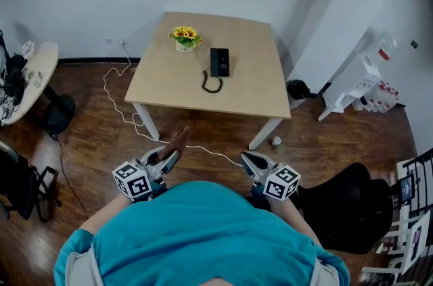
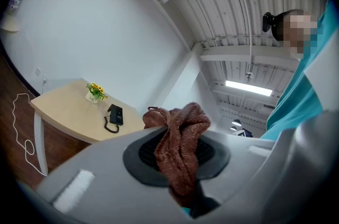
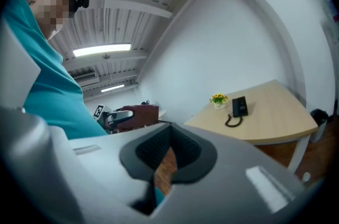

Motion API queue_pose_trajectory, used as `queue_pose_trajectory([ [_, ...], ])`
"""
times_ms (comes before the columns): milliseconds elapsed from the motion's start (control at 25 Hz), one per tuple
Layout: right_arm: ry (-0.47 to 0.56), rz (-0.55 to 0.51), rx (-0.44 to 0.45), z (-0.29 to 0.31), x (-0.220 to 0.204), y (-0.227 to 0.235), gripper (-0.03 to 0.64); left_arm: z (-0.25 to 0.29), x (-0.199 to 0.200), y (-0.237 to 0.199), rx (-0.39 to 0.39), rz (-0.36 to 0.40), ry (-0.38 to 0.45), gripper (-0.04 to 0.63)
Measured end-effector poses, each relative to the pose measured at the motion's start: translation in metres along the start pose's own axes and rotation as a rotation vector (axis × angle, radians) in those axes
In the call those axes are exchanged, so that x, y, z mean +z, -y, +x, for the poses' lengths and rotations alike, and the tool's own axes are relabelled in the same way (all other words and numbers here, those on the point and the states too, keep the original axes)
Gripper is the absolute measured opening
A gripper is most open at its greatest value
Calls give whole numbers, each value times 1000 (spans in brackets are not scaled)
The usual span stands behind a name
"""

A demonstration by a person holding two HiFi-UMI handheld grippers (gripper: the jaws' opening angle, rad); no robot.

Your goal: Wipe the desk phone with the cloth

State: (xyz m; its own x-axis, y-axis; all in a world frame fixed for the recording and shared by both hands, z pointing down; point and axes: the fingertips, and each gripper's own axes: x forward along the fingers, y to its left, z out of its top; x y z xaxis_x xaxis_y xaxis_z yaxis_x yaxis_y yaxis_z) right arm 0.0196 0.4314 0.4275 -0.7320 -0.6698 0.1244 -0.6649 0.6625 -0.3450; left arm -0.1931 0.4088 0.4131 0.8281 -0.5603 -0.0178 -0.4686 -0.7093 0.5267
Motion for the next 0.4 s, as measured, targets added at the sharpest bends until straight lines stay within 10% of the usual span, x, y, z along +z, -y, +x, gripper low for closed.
queue_pose_trajectory([
  [400, -6, -5, 2, 2, -2, 0, 0, 4, -1, -2, -5, -32, 4, 71],
])
